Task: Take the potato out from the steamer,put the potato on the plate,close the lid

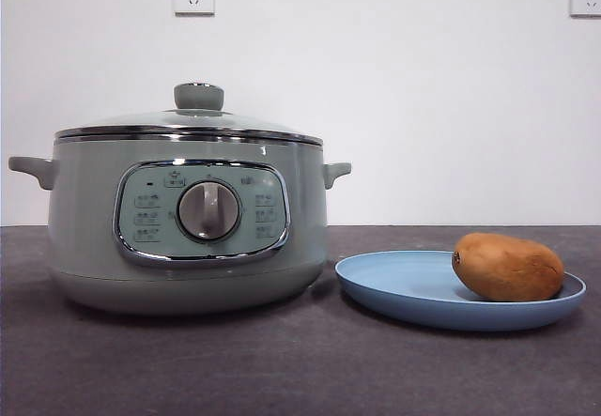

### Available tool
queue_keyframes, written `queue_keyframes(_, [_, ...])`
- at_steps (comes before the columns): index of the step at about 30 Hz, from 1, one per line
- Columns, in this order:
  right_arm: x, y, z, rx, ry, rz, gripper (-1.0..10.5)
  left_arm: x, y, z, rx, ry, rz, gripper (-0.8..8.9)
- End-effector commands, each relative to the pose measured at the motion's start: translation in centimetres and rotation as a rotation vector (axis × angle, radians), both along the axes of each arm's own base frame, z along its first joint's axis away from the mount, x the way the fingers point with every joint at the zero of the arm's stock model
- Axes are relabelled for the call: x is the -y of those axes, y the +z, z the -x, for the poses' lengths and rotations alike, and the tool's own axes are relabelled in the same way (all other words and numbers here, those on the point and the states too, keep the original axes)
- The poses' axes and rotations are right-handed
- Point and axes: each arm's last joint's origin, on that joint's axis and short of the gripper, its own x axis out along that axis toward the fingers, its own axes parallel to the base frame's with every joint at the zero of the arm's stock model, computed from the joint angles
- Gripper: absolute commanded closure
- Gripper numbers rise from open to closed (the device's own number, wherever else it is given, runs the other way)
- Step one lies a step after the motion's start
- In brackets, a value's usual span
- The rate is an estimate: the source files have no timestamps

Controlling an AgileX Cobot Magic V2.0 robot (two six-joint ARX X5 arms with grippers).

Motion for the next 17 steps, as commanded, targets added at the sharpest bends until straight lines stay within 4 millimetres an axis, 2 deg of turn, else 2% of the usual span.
queue_keyframes(1, [0.0, 0.0, -0.1, 0.005, 0.002, 0.002, 9.5, -0.1, -0.5, 0.2, -0.054, 0.002, -0.024, 8.17])
queue_keyframes(3, [0.0, 0.0, -0.1, 0.005, 0.002, 0.002, 9.5, -0.3, -0.4, 0.2, -0.039, 0.010, -0.023, 8.17])
queue_keyframes(12, [0.0, 0.0, -0.1, 0.005, 0.001, 0.002, 9.5, -1.9, 0.9, 2.3, 0.136, -0.019, -0.049, 8.17])
queue_keyframes(17, [0.0, 0.0, -0.1, 0.005, 0.001, 0.002, 9.5, -1.6, -0.5, 2.0, 0.189, -0.065, 0.012, 8.17])
